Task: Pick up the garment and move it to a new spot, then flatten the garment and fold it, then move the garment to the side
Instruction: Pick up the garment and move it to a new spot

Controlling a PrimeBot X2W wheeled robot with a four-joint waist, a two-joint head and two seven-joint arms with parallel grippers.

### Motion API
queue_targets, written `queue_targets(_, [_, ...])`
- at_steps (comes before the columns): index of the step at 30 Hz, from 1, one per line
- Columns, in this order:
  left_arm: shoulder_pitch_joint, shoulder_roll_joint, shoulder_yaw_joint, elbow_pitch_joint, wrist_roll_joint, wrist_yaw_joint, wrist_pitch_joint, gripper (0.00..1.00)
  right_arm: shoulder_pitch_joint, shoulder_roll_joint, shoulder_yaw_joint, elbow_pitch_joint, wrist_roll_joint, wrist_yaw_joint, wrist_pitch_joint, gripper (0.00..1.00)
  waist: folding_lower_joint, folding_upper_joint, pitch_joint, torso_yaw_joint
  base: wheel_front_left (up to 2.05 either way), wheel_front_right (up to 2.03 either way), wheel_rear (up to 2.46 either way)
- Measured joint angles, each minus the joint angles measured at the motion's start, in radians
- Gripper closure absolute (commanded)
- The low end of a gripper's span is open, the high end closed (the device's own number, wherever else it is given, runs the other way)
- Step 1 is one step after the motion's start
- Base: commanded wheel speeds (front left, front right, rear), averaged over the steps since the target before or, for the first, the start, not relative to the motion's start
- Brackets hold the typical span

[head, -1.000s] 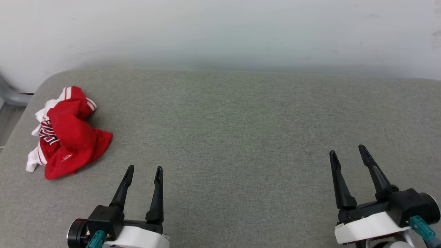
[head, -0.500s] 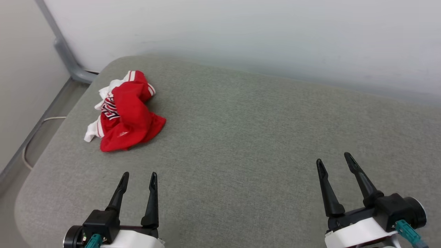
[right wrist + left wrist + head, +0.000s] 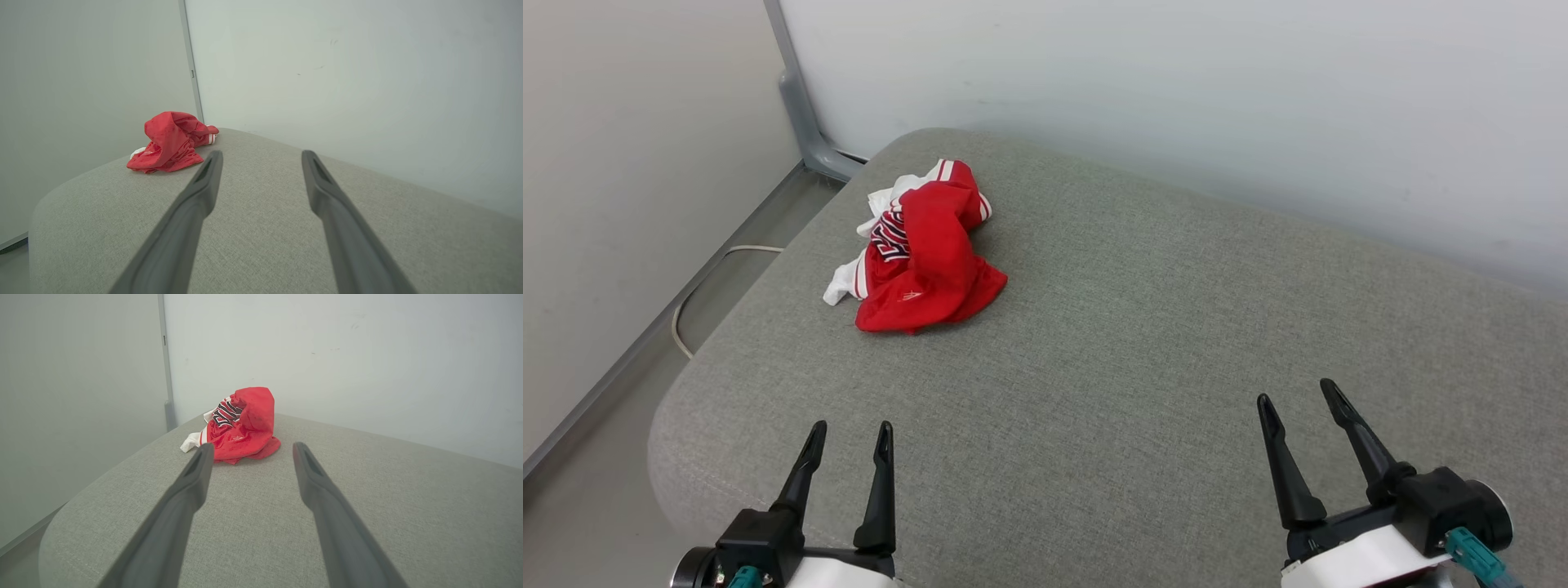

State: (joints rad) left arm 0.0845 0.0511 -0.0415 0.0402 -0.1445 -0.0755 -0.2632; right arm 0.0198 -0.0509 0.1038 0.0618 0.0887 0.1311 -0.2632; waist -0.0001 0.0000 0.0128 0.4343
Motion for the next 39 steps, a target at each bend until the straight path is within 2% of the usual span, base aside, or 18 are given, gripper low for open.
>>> queue_targets(11, [0.005, 0.0, 0.027, 0.017, -0.033, -0.006, 0.0, 0.0, 0.001, 0.0, 0.015, 0.009, 0.001, 0.0, 0.0, 0.0, 0.0, 0.0, 0.013, -0.019, 0.0, 0.0, 0.0])
queue_targets(15, [-0.055, 0.002, 0.063, 0.05, -0.05, -0.025, 0.0, 0.0, -0.016, 0.0, 0.022, -0.002, -0.019, 0.0, 0.0, 0.0, 0.0001, 0.0, 0.05, -0.035, 0.0, 0.0, 0.0])
queue_targets(20, [-0.205, 0.063, 0.079, 0.172, -0.087, -0.042, 0.017, 0.0, -0.046, -0.005, 0.018, -0.026, -0.043, 0.0, 0.0, 0.0, 0.0002, 0.0, 0.119, -0.06, 0.0, 0.0, 0.0])
queue_targets(24, [-0.382, 0.147, 0.088, 0.233, -0.16, -0.049, 0.17, 0.0, -0.067, -0.024, 0.017, -0.055, -0.056, 0.0, 0.0, 0.0, 0.0002, 0.0, 0.183, -0.083, 0.0, 0.0, 0.0])
queue_targets(29, [-0.58, 0.271, 0.068, 0.301, -0.261, -0.054, 0.443, 0.0, -0.091, -0.041, 0.0, -0.078, -0.073, 0.0, 0.0, 0.0, 0.0003, 0.0, 0.269, -0.115, 0.0, 0.0, 0.0])
queue_targets(31, [-0.638, 0.339, 0.037, 0.328, -0.276, -0.054, 0.574, 0.0, -0.104, -0.043, -0.005, -0.087, -0.081, 0.0, 0.0, 0.0, 0.0003, 0.0, 0.303, -0.13, 0.0, 0.0, 0.0])
queue_targets(33, [-0.685, 0.388, 0.035, 0.34, -0.305, -0.054, 0.652, 0.0, -0.115, -0.043, -0.016, -0.087, -0.086, 0.0, 0.0, 0.0, 0.0003, 0.0, 0.336, -0.148, 0.0, 0.0, 0.0])
queue_targets(35, [-0.733, 0.416, 0.028, 0.347, -0.35, -0.054, 0.724, 0.0, -0.128, -0.043, -0.02, -0.087, -0.093, 0.0, 0.0, 0.0, 0.0003, 0.0, 0.366, -0.166, 0.0, 0.0, 0.0])
queue_targets(39, [-0.795, 0.435, 0.027, 0.374, -0.445, -0.055, 0.853, 0.0, -0.141, -0.038, -0.017, -0.089, -0.1, 0.0, 0.0, 0.0, 0.0004, 0.0, 0.422, -0.204, 0.0, 0.0, 0.0])
